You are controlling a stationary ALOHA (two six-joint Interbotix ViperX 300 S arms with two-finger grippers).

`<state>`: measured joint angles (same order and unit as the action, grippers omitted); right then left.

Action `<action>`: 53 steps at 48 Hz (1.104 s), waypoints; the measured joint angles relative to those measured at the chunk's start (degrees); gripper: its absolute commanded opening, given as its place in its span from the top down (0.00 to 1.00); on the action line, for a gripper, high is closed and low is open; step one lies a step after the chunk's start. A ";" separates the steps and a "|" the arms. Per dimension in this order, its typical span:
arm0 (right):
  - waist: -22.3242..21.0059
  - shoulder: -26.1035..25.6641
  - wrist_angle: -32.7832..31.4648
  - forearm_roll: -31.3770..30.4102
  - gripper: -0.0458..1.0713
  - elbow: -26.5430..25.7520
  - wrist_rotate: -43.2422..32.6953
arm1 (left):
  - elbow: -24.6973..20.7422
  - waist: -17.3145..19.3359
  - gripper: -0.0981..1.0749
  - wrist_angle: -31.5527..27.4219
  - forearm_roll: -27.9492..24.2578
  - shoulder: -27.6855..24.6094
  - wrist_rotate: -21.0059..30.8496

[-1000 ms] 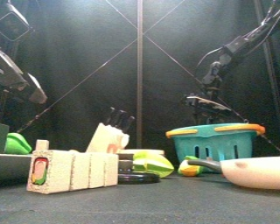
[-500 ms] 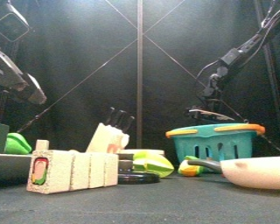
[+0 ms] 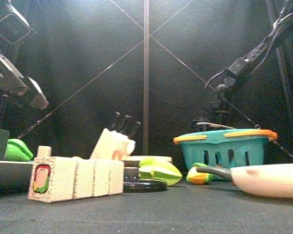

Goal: Grab egg

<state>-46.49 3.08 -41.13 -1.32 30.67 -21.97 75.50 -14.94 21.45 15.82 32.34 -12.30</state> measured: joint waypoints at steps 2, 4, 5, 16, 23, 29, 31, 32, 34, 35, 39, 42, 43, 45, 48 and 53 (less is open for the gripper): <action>0.00 0.26 0.26 -0.09 0.12 -0.09 -0.09 | 0.00 0.00 0.17 -0.09 0.00 0.00 0.00; 0.00 0.62 0.53 -0.18 0.12 -0.09 0.00 | 0.09 0.00 0.17 0.00 0.00 0.00 0.00; 0.00 0.79 0.70 -0.18 0.12 -0.09 0.00 | 0.09 0.00 0.17 0.00 0.00 0.00 0.00; 0.09 1.85 0.79 -0.88 0.12 -0.09 0.00 | 0.09 0.00 0.17 -0.09 0.00 0.00 0.09; 0.09 2.11 0.53 -1.05 0.12 -0.09 0.00 | 0.18 0.00 0.17 0.00 0.00 0.00 0.09; 0.09 2.11 -0.35 -1.14 0.13 -0.09 -0.09 | 0.26 0.00 0.17 0.00 0.00 0.00 0.09; 0.09 2.20 -0.70 -1.14 0.13 -0.09 -0.09 | 0.26 0.00 0.17 0.00 0.00 0.00 0.00; 0.09 2.20 -0.79 -1.23 0.13 -0.09 -0.09 | 0.26 0.00 0.17 0.00 -0.09 0.00 0.09; 0.09 2.29 -0.88 -1.23 0.13 -0.09 0.00 | 0.26 0.00 0.17 0.00 0.00 0.00 0.00; 0.09 2.37 -0.88 -1.23 0.13 -0.09 0.00 | 0.26 0.00 0.17 0.00 0.00 0.00 0.09; 0.09 2.55 -0.88 -1.14 0.13 -0.09 0.00 | 0.35 0.00 0.17 0.00 0.00 0.00 0.09; 0.09 2.64 -0.97 -1.23 0.13 -0.09 0.00 | 0.35 0.00 0.17 0.00 0.00 0.00 0.09; 0.09 2.64 -0.97 -1.23 0.13 -0.09 0.00 | 0.35 0.00 0.17 0.00 0.00 0.00 0.09; 0.09 2.64 -1.23 -1.32 0.13 -0.18 0.09 | 0.44 0.00 0.17 -0.09 0.00 0.00 0.09; 0.09 2.64 -2.46 -1.49 0.13 -0.88 0.09 | 0.44 0.00 0.17 0.00 0.00 0.00 0.09; 0.09 2.72 -6.24 -1.67 0.13 -2.72 0.00 | 0.44 0.00 0.17 0.00 0.44 0.00 0.09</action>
<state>-46.41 5.80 -47.37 -2.99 27.95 -21.97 75.94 -14.94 21.45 16.26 32.34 -12.22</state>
